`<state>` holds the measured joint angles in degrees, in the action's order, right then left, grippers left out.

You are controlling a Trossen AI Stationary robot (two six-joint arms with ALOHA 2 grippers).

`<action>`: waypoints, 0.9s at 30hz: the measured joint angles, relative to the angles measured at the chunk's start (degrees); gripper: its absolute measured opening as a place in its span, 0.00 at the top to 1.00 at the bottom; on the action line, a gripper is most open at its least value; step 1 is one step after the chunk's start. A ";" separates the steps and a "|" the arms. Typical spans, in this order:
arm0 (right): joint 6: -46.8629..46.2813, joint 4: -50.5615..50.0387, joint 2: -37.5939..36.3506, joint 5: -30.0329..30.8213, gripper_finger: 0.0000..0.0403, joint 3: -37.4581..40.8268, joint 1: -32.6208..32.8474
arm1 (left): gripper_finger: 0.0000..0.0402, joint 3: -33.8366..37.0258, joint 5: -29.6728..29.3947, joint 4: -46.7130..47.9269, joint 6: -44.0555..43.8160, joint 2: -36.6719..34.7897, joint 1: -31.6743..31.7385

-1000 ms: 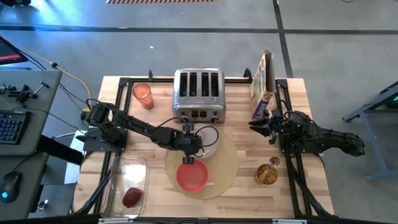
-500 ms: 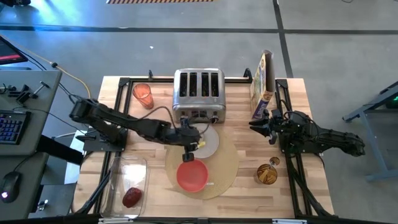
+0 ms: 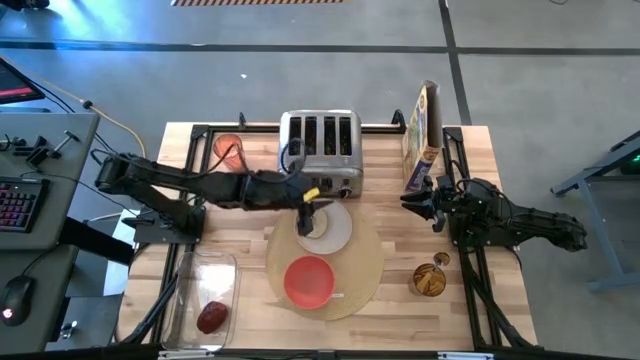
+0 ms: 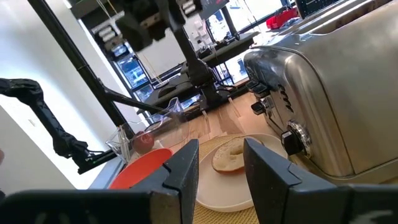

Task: Arrange a breakfast setting
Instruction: Put the spoon on the placemat

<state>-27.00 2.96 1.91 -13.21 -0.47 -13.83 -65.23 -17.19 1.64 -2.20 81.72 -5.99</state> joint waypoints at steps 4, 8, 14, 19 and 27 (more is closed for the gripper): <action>0.00 -0.01 0.00 0.00 0.73 0.01 0.00 | 0.66 0.00 0.02 -4.70 0.90 -0.05 1.72; 0.00 0.00 0.00 0.00 0.73 0.00 -0.02 | 0.66 0.00 0.00 -8.99 0.92 -0.03 2.84; -1.61 0.17 0.00 0.94 0.73 0.01 -0.01 | 0.66 0.00 0.04 -14.41 0.85 -0.03 3.91; -6.25 0.81 0.00 3.60 0.73 0.00 0.00 | 0.66 0.00 0.07 -19.10 0.88 -0.03 4.12; -10.65 1.93 -0.01 8.30 0.73 0.00 -0.02 | 0.66 0.00 -1.21 -21.26 0.88 -0.03 4.54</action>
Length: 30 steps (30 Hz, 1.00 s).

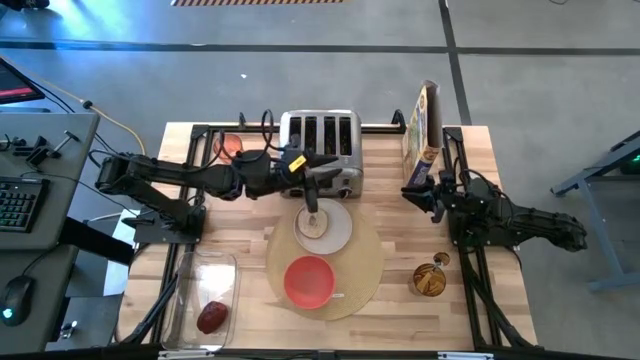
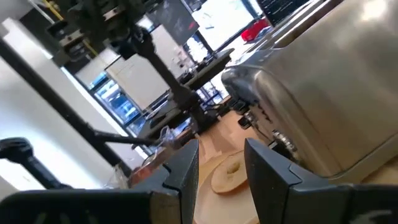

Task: Arrange a breakfast setting
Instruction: Put the spoon on the placemat

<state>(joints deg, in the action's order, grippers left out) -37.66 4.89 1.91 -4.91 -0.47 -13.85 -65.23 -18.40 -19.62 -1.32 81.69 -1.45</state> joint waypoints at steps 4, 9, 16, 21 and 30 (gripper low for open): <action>-2.89 0.69 -0.02 0.19 0.73 -0.21 0.01 | 0.66 0.00 -2.36 -0.01 0.02 0.00 0.00; -0.42 4.12 -0.04 -3.41 0.73 -3.60 0.00 | 0.66 0.00 -3.91 0.00 0.04 0.00 0.00; 7.12 3.89 -0.02 -12.35 0.73 -13.91 0.02 | 0.66 0.00 -3.93 0.00 0.02 0.00 0.69; 10.06 -7.74 -0.02 -15.08 0.73 -23.87 0.00 | 0.66 0.00 -4.32 0.05 -0.02 0.00 0.74; 10.43 -31.96 0.25 -12.77 0.73 -39.40 0.02 | 0.66 0.00 -4.85 0.46 0.02 0.00 0.74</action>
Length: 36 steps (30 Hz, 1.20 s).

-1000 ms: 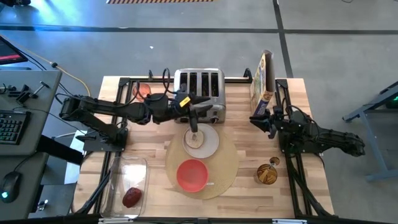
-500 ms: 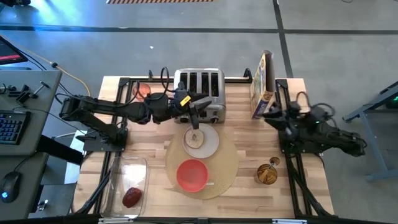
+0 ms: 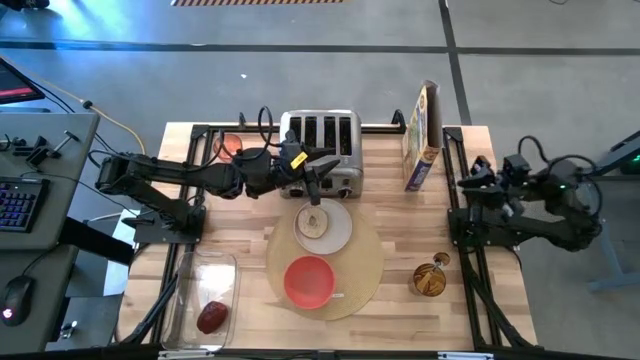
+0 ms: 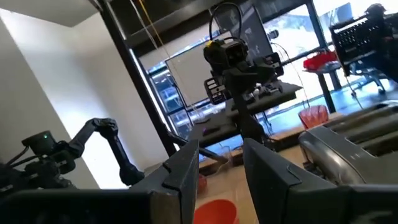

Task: Arrange a breakfast setting
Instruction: Put the spoon on the placemat

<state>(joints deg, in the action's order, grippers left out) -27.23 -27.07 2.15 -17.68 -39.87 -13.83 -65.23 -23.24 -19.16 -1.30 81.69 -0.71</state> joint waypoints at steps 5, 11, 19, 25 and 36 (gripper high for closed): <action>-5.17 -6.95 2.88 0.62 0.73 -5.53 -0.01 | 0.66 0.00 -0.04 0.02 0.07 0.00 0.00; -8.52 -18.94 10.14 -0.93 0.73 -12.74 -0.01 | 0.66 0.00 -0.17 0.02 1.99 0.00 0.00; -11.45 -43.97 22.50 -3.13 0.73 -21.46 0.00 | 0.66 0.00 -0.15 1.17 1.99 0.00 0.00; -12.10 -49.52 28.38 -8.36 0.73 -22.05 -0.01 | 0.66 0.00 -0.15 3.41 1.97 0.00 0.56; -14.05 -55.02 32.07 -10.83 0.73 -21.93 0.00 | 0.66 0.02 -0.12 4.44 1.56 0.00 1.51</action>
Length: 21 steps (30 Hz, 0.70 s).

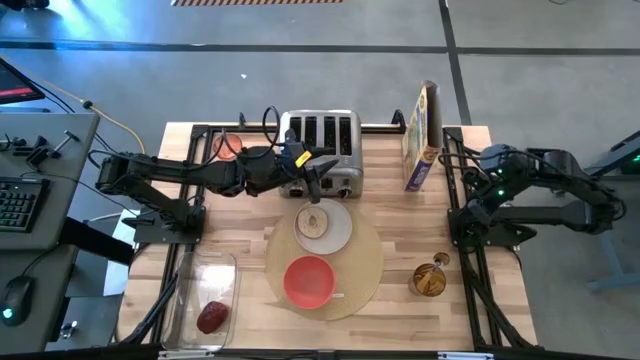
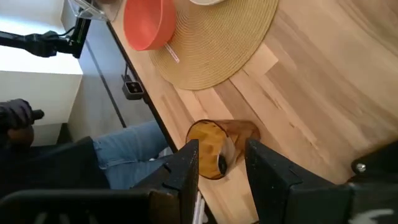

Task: Arrange a breakfast setting
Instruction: Put the spoon on the placemat

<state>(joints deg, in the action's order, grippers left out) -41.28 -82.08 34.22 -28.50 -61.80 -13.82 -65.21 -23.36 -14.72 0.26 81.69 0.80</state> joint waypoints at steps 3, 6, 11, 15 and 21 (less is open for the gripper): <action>-0.15 2.06 0.02 -0.23 0.73 0.00 0.00 | 0.66 0.00 0.07 -0.02 -0.01 0.00 0.37; 0.73 7.81 0.25 -0.26 0.73 0.02 0.00 | 0.66 0.00 0.05 -0.04 -0.01 0.00 0.71; 2.63 20.01 2.40 -0.42 0.73 0.02 0.83 | 0.66 0.00 0.05 -0.07 -0.03 0.00 1.11; 2.71 29.51 5.17 -0.45 0.73 0.02 4.54 | 0.66 0.00 0.05 -0.07 -0.02 0.00 1.11; 2.70 41.18 9.19 1.63 0.73 0.02 12.52 | 0.66 0.00 0.05 -0.07 -0.03 0.00 1.11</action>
<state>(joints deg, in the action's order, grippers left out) -38.58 -40.91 43.40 -26.87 -61.78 -1.31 -65.21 -23.31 -14.79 0.23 81.69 1.91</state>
